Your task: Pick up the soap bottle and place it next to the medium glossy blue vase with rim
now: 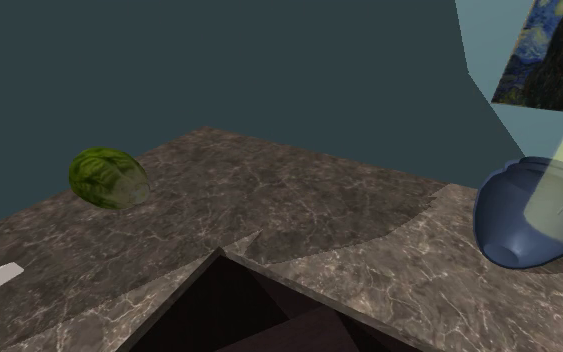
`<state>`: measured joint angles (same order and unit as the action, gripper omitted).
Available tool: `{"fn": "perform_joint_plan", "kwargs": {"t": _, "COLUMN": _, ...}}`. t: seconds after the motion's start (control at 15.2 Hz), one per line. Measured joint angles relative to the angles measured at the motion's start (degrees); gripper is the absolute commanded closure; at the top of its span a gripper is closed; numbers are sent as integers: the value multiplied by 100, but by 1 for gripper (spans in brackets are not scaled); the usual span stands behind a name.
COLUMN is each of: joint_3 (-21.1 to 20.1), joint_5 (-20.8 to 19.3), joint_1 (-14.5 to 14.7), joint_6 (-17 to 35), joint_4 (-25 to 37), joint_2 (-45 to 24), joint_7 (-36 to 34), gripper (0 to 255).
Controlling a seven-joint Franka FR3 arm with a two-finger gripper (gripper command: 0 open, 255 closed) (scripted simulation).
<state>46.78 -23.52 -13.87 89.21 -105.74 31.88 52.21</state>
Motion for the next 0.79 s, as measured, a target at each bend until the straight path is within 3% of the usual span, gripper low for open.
{"fn": "perform_joint_plan", "kwargs": {"t": 0.79, "joint_3": 97, "joint_5": -257, "joint_1": -178, "joint_6": 834, "joint_4": -1127, "joint_2": 315, "joint_7": -200, "gripper": 255}}
